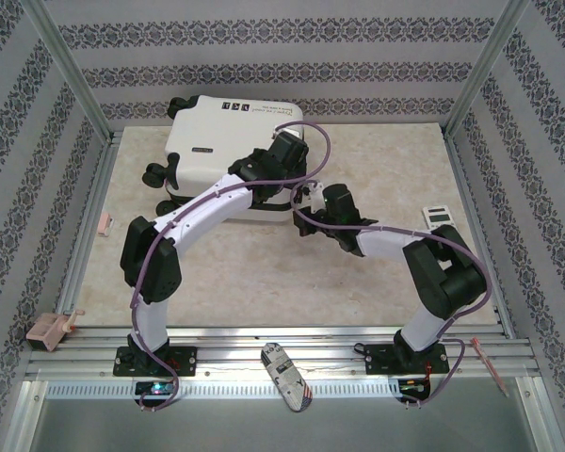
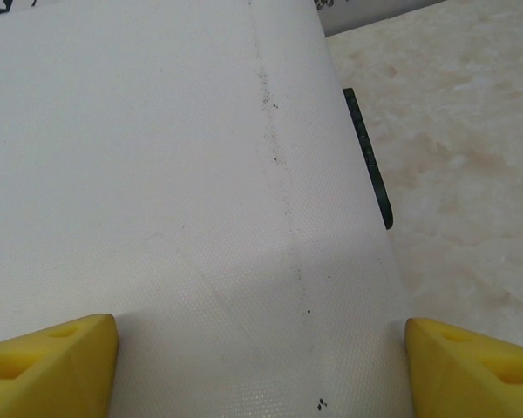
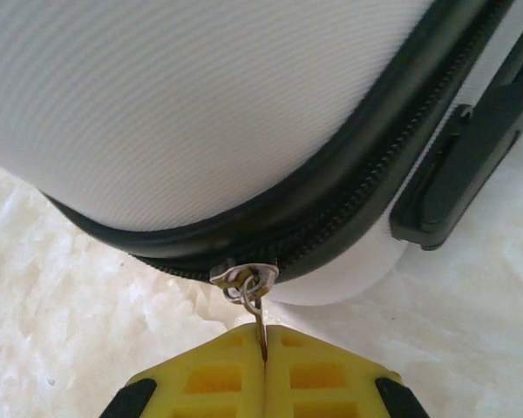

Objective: Pack the luggage

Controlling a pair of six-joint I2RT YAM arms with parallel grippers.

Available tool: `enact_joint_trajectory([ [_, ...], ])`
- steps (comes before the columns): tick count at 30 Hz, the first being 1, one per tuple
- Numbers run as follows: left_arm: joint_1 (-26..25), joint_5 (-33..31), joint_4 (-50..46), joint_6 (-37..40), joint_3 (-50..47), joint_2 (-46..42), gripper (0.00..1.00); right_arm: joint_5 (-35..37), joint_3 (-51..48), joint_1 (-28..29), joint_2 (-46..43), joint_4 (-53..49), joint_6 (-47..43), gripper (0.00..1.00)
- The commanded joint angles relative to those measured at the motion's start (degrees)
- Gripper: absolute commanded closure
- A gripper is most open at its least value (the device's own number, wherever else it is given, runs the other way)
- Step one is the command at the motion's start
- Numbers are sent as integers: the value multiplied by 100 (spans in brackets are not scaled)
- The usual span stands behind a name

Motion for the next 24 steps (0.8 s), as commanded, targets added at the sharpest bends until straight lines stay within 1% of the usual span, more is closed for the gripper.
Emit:
enact_joint_trajectory([
  [1,375,-145,-1292,197,-508,181,20,314,442,-399,-175,-174,-88,100],
  [5,372,186,-1113,355,-773,76,21,316,680,-501,94,-129,-250,100],
  [10,367,426,-997,521,-1156,-126,23,226,975,-600,506,259,-423,100],
  [11,372,484,-956,551,-1237,-174,23,116,1028,-604,578,326,-473,100],
  [13,372,622,-860,620,-1443,-315,24,-357,912,-600,649,848,-557,100],
  [16,367,789,-819,652,-1745,-558,24,-830,729,-525,582,1217,-579,100],
  [21,372,741,-1115,457,-2229,-1002,26,-1123,253,-166,203,1361,-817,100],
  [24,357,880,-1181,317,-2635,-1420,27,-1215,-59,67,-7,1417,-884,100],
])
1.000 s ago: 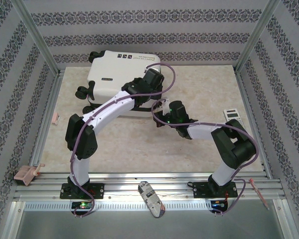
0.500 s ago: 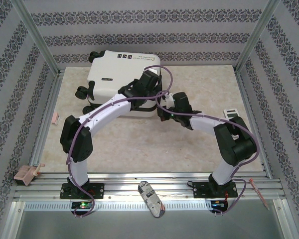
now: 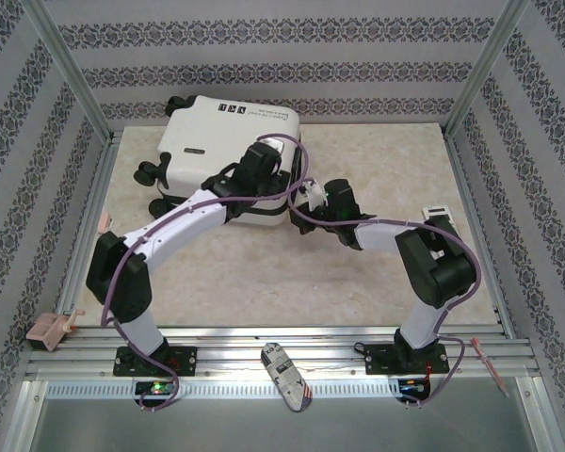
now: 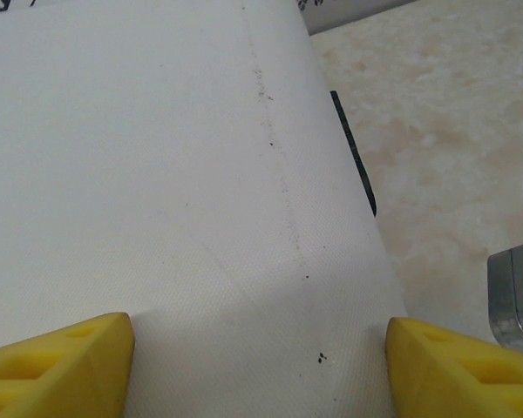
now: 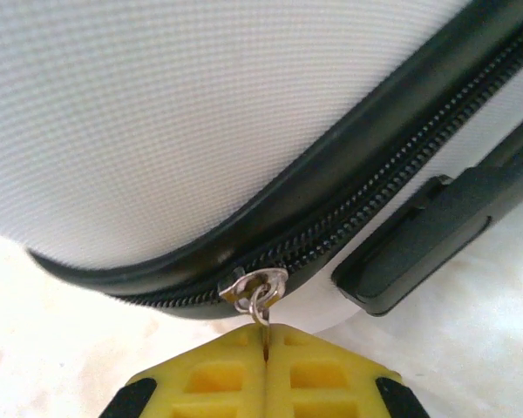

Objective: Pack the luggage

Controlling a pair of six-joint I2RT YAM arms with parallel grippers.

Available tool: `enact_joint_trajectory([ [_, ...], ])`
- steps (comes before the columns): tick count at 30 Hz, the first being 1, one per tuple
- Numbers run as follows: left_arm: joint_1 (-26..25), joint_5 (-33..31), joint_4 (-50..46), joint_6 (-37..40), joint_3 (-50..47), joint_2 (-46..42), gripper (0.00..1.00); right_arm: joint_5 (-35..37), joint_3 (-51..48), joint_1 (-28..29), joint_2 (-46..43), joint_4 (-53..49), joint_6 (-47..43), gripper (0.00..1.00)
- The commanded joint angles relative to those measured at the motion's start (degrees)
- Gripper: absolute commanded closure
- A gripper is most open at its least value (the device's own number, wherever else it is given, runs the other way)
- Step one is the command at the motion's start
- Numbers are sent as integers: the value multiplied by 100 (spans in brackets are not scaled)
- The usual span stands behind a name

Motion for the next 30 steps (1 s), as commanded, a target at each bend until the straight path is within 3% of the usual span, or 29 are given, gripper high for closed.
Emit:
enact_joint_trajectory([
  [1,96,147,-2241,-198,-800,-185,27,-164,-248,225,-495,864,-245,100],
  [6,96,151,-2238,-359,-1247,-801,27,737,-172,295,-446,527,-231,100],
  [14,96,42,-2350,-403,-1273,-564,28,1874,860,-86,2,-309,137,100],
  [22,122,-129,-2321,-365,-1412,-529,28,1504,1196,-404,235,-422,184,100],
  [30,123,534,-2111,-170,-979,-1028,28,-74,436,-313,-139,716,-110,100],
])
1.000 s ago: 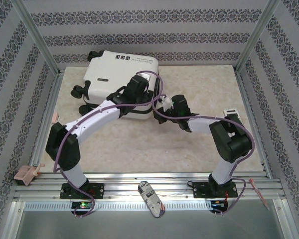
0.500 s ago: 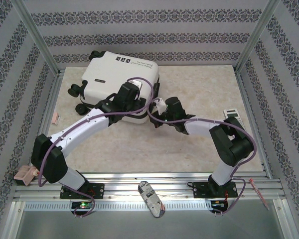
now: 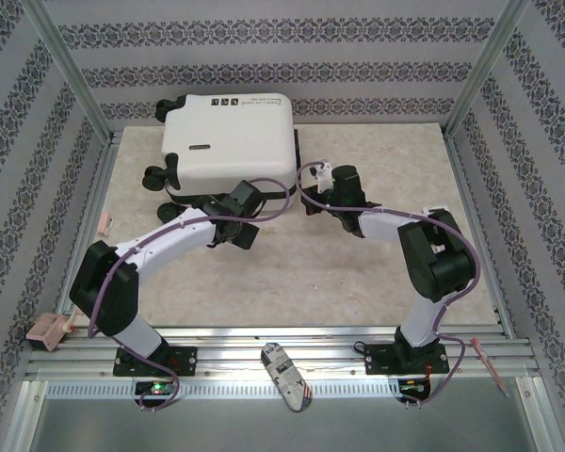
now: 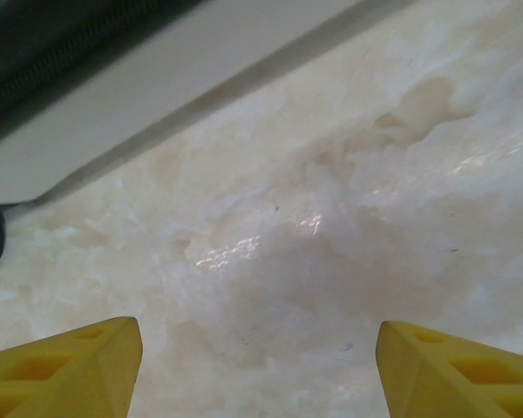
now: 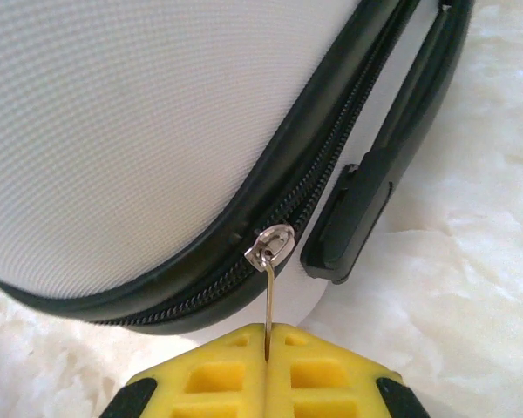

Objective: Pack the luggage

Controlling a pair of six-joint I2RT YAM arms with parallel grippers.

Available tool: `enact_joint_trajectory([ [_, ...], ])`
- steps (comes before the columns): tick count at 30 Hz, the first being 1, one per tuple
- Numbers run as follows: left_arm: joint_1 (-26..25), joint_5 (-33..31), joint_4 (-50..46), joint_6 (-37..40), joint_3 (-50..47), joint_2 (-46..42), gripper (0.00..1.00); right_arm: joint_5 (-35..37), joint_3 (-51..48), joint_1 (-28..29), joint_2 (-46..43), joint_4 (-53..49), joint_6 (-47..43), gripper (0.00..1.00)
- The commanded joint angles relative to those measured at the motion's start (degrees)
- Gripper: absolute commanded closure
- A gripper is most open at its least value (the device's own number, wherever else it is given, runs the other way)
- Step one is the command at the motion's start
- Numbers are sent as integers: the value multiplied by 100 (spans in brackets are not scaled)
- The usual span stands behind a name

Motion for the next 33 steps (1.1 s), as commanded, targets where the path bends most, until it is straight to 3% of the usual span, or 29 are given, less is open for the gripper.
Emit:
enact_joint_trajectory([
  [1,42,429,27,102,435,-574,28,-937,-238,150,-429,899,-199,100],
  [6,44,605,313,240,1132,-915,21,-1135,-539,316,-639,1069,-204,100],
  [11,6,321,303,359,1970,-391,15,-1154,-814,636,-851,1146,-178,100],
  [22,-279,-1299,-57,693,3601,1504,14,-967,-980,962,-825,1214,-77,100],
  [28,-317,-1792,-249,671,3816,1855,14,-958,-928,1022,-659,1302,-13,100],
  [33,-317,-1949,-444,479,3707,1948,14,-511,-800,1041,-444,1365,344,100],
])
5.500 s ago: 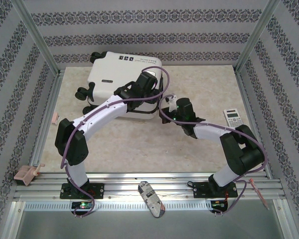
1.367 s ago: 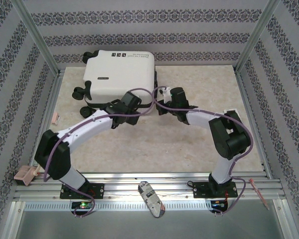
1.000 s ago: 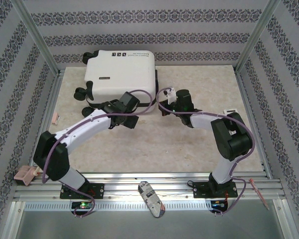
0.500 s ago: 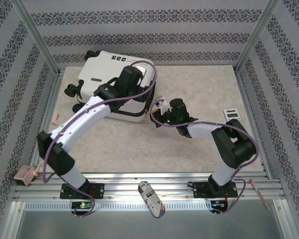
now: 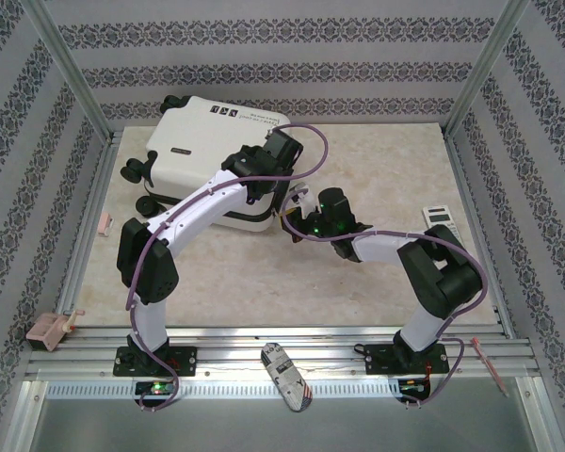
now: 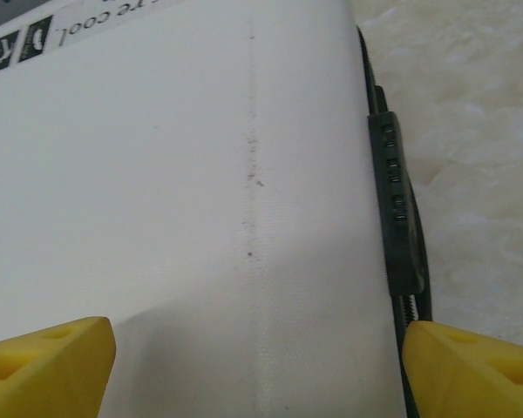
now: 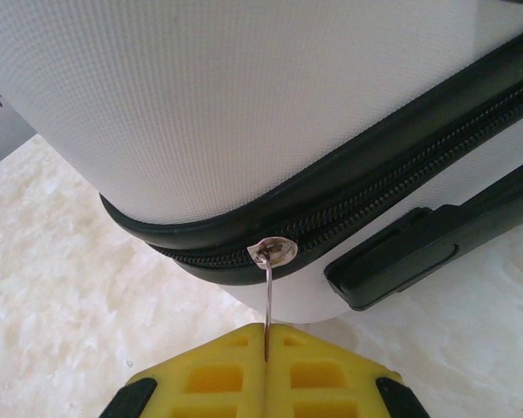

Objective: Pack the luggage

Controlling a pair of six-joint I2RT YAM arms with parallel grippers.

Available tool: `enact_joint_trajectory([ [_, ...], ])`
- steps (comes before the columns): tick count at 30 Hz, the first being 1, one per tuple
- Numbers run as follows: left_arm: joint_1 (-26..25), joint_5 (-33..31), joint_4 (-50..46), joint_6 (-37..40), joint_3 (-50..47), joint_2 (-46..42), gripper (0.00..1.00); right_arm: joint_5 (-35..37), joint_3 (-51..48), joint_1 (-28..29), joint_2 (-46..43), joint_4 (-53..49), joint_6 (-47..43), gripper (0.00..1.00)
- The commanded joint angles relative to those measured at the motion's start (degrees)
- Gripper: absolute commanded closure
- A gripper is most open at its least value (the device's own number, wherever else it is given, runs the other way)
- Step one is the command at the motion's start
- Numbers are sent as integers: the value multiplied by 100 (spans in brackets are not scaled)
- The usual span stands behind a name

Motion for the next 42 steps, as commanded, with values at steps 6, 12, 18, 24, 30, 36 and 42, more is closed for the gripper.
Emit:
enact_joint_trajectory([
  [6,-48,-408,-397,-416,-252,8,16,1288,364,171,320,557,1034,100],
  [12,-47,-343,-403,-605,-604,-49,18,2585,672,183,562,229,1458,100],
  [18,-17,-289,-278,-671,-964,-173,19,2946,976,18,764,123,1558,100],
  [24,40,-256,-220,-742,-1213,-195,20,2530,956,-125,782,422,1655,100],
  [30,65,-171,-133,-659,-1314,-355,20,285,636,-181,881,1667,1067,100],
  [36,62,206,-73,-517,-1185,-589,20,-270,572,-401,988,1492,684,100],
  [42,58,491,-8,-226,-804,-770,18,-888,656,-625,1232,1554,726,100],
])
